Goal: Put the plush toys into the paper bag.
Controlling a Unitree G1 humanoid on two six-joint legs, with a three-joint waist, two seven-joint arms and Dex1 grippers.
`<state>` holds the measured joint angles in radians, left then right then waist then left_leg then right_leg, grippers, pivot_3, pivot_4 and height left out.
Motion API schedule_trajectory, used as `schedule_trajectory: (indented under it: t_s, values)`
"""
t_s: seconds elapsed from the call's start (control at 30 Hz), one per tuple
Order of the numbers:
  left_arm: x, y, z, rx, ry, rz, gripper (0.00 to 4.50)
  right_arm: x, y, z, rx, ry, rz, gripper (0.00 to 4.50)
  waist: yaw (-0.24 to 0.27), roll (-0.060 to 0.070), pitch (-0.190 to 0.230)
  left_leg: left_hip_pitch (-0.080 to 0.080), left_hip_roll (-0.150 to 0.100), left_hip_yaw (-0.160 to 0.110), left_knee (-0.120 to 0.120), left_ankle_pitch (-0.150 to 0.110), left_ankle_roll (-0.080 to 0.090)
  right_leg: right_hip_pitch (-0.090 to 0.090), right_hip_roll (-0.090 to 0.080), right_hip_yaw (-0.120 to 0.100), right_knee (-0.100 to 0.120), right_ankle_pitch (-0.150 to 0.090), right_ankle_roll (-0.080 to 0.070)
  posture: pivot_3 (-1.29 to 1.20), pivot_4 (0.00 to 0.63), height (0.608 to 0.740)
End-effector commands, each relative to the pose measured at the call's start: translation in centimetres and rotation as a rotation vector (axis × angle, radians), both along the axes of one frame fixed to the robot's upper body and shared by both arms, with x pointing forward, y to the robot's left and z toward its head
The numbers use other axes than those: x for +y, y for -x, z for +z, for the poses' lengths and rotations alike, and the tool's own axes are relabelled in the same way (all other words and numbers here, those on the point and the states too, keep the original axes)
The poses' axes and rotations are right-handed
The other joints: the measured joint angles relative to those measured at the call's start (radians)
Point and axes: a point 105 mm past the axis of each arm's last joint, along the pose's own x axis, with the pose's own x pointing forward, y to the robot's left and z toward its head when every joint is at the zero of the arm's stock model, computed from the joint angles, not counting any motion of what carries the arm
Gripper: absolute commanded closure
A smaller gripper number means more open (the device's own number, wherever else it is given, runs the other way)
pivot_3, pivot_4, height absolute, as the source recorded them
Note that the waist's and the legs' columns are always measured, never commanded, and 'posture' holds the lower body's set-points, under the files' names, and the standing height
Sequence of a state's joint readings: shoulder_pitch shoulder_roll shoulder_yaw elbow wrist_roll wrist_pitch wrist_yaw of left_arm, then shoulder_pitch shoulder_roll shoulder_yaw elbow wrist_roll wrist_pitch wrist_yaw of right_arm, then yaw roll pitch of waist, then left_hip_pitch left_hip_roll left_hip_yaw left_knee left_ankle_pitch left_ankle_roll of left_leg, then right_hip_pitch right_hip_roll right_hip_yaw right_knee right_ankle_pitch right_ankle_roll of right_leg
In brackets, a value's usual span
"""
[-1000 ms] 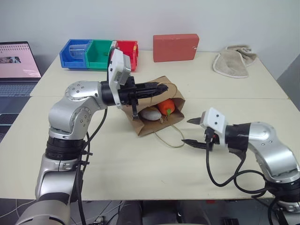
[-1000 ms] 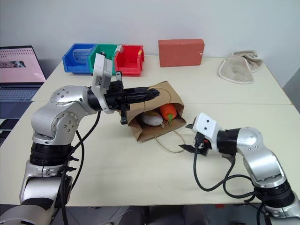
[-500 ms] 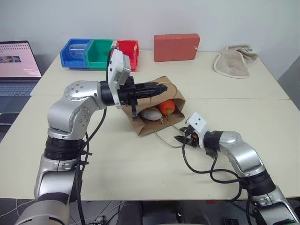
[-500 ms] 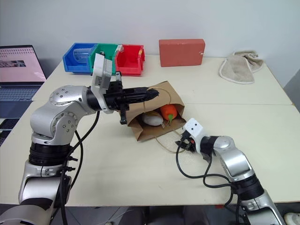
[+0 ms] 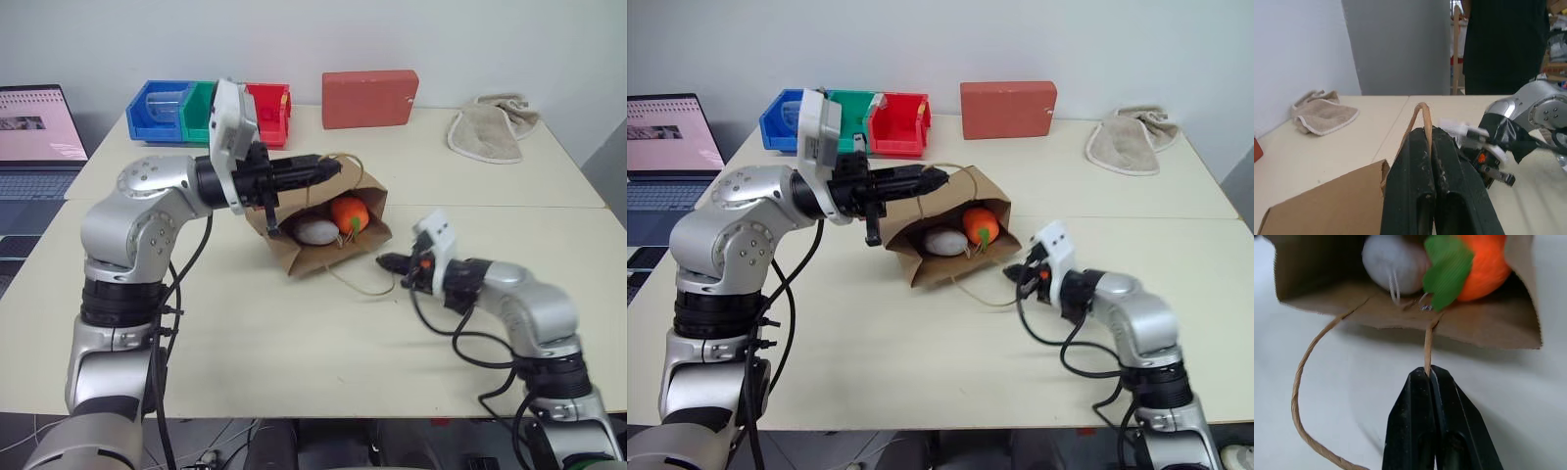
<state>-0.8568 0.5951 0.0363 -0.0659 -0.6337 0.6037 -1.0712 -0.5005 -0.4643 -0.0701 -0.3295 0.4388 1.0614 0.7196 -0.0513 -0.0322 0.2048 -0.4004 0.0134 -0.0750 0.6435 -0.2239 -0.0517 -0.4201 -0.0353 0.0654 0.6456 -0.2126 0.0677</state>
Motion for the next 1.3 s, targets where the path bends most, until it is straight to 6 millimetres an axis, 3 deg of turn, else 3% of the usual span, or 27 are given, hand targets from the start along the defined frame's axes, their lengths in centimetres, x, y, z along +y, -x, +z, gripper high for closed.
schedule_trajectory:
  t_s: [0.03, 0.1, 0.27, 0.4, 0.53, 0.63, 0.8, 1.0, 1.13, 1.23, 1.3]
  values:
    - [-0.1, -0.2, 1.9, -0.054, 0.034, -0.011, 4.5, -0.6, 1.5, 5.2, -0.066, -0.089, 0.066, 4.47, 0.001, 0.0, 0.0, 0.0, 0.0, 0.0, 0.0, 0.0, 0.0, 0.0, 0.0, 0.0, 0.0, 0.0, 0.0, 0.0, 0.15, 0.74]
    - [-0.2, -1.0, 2.0, -0.069, 0.019, -0.007, 4.5, -1.3, 1.7, 7.4, -0.088, -0.102, 0.064, 4.47, 0.001, 0.0, 0.0, 0.0, 0.0, 0.0, -0.001, 0.0, 0.0, 0.0, 0.0, -0.001, 0.0, 0.0, 0.0, 0.0, 0.15, 0.74]
    - [-0.7, -2.9, 2.4, -0.079, 0.023, 0.0, 4.5, -2.3, 1.2, 9.9, -0.098, -0.125, 0.027, 4.47, 0.002, 0.0, 0.0, 0.0, 0.0, 0.0, -0.001, 0.0, 0.0, 0.0, 0.0, 0.0, 0.0, 0.0, 0.0, 0.0, 0.15, 0.74]
    - [-1.4, -4.7, 2.2, -0.075, 0.022, 0.003, 4.5, -2.9, 0.2, 9.0, -0.055, -0.124, -0.033, 4.47, 0.002, 0.0, 0.0, -0.001, 0.0, 0.0, -0.001, 0.0, 0.0, 0.0, 0.0, 0.0, -0.001, 0.0, 0.0, 0.0, 0.15, 0.74]
    - [-2.0, -5.1, 2.0, -0.061, 0.019, -0.039, 4.5, -3.4, -1.3, 8.2, -0.053, -0.131, -0.135, 4.47, 0.002, 0.0, 0.0, -0.001, 0.0, 0.0, -0.001, 0.0, 0.0, -0.001, 0.0, 0.0, -0.001, 0.0, 0.0, 0.0, 0.15, 0.74]
    - [-1.9, -5.3, 2.0, -0.036, 0.032, -0.049, 4.5, -3.3, -1.4, 8.7, -0.07, -0.153, -0.143, 3.85, -0.002, 0.0, 0.0, -0.002, 0.0, 0.0, -0.002, 0.0, 0.0, -0.002, 0.0, 0.0, 0.0, 0.0, 0.0, 0.0, 0.15, 0.74]
    - [-1.2, -4.9, 2.2, -0.049, 0.008, -0.042, 3.26, -3.6, -1.4, 10.6, -0.121, -0.168, -0.146, 2.06, -0.002, 0.0, 0.0, -0.002, 0.0, 0.0, -0.003, 0.0, 0.0, -0.003, 0.0, 0.0, -0.001, 0.0, 0.0, 0.0, 0.15, 0.74]
    - [2.3, -5.2, 1.1, -0.054, -0.052, 0.082, 1.38, -4.2, 0.1, 14.4, -0.235, -0.163, -0.072, 0.0, -0.005, 0.002, 0.001, -0.001, 0.0, 0.0, -0.004, 0.0, 0.0, -0.003, 0.0, 0.0, 0.0, -0.001, -0.001, 0.0, 0.15, 0.74]
    - [5.1, -5.1, 0.2, -0.037, -0.048, 0.168, 0.15, -5.4, 1.1, 15.6, -0.305, -0.121, -0.04, 0.0, -0.005, 0.002, 0.001, -0.001, 0.0, 0.0, -0.004, 0.0, 0.0, -0.003, 0.0, 0.0, -0.001, -0.001, -0.001, 0.0, 0.15, 0.74]
    - [6.9, -4.2, -0.8, -0.018, -0.055, 0.213, 0.02, -5.4, 2.8, 15.3, -0.397, 0.009, 0.059, 0.0, -0.005, 0.002, 0.001, -0.001, 0.0, 0.0, -0.004, 0.0, 0.0, -0.003, 0.0, 0.0, -0.001, -0.001, -0.001, 0.0, 0.15, 0.74]
    - [8.3, -3.6, -1.8, 0.033, -0.047, 0.243, 0.02, -4.5, 4.8, 12.7, -0.373, 0.15, 0.219, 0.0, -0.003, 0.002, 0.001, -0.001, 0.0, 0.0, -0.005, 0.0, 0.0, -0.003, 0.0, 0.0, -0.002, -0.001, 0.0, 0.0, 0.15, 0.74]
